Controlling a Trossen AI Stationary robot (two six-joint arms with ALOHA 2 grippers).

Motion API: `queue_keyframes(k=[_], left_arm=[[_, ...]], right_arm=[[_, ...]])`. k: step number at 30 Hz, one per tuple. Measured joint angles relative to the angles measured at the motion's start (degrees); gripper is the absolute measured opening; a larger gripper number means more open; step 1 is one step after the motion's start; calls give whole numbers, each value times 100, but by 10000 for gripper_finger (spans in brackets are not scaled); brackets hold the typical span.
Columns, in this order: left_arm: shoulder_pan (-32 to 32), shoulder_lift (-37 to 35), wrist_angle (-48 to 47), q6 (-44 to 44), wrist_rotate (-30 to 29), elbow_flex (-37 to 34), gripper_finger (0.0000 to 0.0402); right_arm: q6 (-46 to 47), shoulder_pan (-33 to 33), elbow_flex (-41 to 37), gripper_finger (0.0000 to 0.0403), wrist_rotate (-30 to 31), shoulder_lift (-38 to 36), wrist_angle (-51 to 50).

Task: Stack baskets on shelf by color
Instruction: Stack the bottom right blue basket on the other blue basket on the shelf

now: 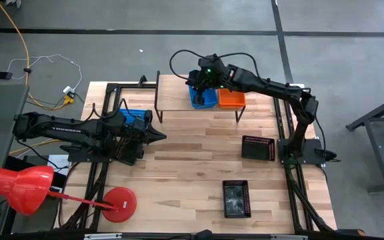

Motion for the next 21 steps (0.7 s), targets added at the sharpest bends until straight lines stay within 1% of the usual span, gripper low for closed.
queue_keyframes(k=[5, 9, 11, 14, 17, 21], left_arm=[[0, 0, 1, 0, -7, 0, 0], [3, 0, 2, 96, -12, 0, 0], [2, 0, 4, 196, -110, 0, 0], [2, 0, 7, 199, -442, 0, 0], [4, 0, 7, 197, -989, 0, 0], [4, 204, 37, 48, -1827, 0, 0]], right_arm=[[-24, 52, 0, 0, 72, -37, -93], [-47, 207, 0, 0, 213, -312, -414], [-31, 314, 0, 0, 224, -412, -610], [-7, 498, 0, 0, 231, -431, -949], [-74, 689, 0, 0, 307, -442, -1273], [-176, 978, 0, 0, 764, -461, -1874]])
